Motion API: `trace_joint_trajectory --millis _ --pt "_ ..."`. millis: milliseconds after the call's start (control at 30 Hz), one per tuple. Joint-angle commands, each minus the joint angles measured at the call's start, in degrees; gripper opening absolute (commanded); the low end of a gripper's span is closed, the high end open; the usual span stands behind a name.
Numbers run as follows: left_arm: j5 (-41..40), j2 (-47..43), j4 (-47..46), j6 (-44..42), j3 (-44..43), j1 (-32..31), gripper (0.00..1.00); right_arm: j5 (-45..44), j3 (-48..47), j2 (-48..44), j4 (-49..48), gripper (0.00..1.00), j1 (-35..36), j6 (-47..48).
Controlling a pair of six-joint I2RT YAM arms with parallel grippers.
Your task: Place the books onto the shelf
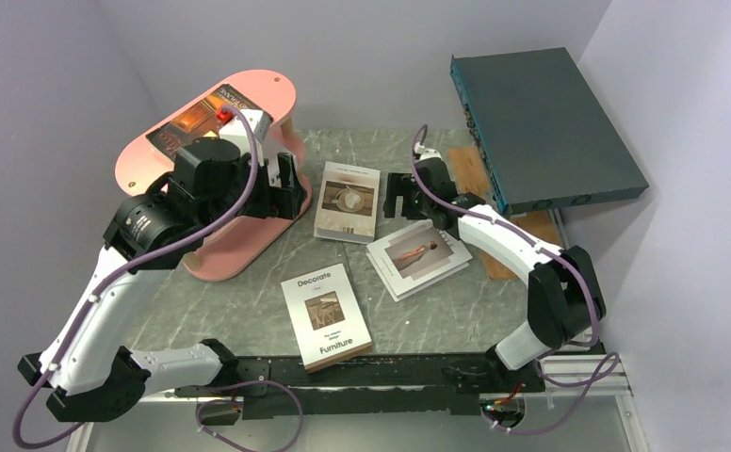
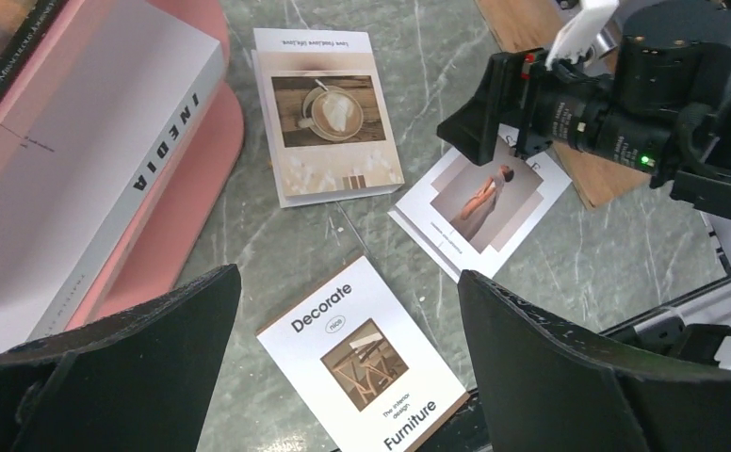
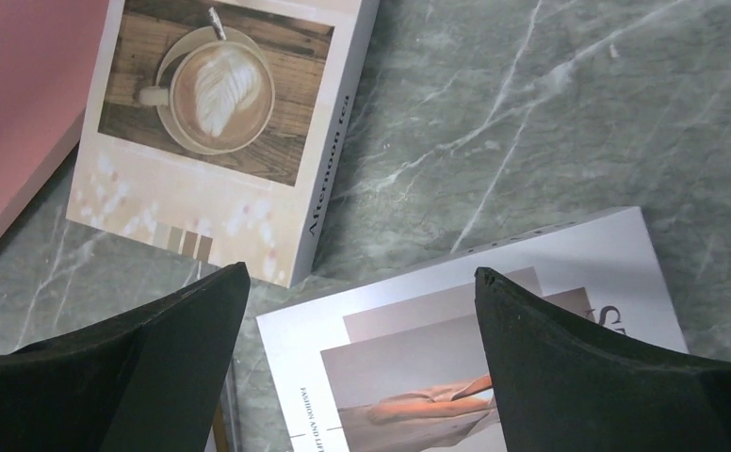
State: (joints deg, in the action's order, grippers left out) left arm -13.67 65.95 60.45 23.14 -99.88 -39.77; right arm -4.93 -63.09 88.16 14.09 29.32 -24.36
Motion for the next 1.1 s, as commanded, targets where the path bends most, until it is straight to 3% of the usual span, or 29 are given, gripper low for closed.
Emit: trace_joint_trajectory --millis 0,233,467,667,867,967,1067 --pt "3.3 -2.3 -3.8 -1.0 -0.5 0.2 0.93 4.5 -1.5 2.4 -1.5 0.93 0.0 0.1" --pt "14.0 -1.8 -8.9 -0.2 8.2 -2.2 0.92 7.2 -3.4 4.8 -0.7 0.94 -0.2 -0.4" --pt "9.5 -2.7 -12.2 3.7 20.8 -8.5 0.90 6.1 3.7 -4.7 0.4 0.93 2.4 -0.1" --pt "3.6 -10.3 -14.1 18.9 37.1 -9.8 0.86 10.4 10.1 -8.4 -0.2 0.93 7.6 -4.5" --pt "2.8 -19.1 -20.2 33.7 54.3 -11.2 0.84 17.1 15.2 -10.7 -6.2 0.92 12.0 -12.4" --pt "2.3 -19.7 -21.8 35.3 56.9 -12.1 0.84 13.8 15.1 -10.1 -4.2 0.92 13.2 -13.6" --pt "1.6 -18.0 -22.1 34.4 55.4 -13.3 0.85 2.7 13.9 -10.5 4.1 0.92 13.1 -15.7"
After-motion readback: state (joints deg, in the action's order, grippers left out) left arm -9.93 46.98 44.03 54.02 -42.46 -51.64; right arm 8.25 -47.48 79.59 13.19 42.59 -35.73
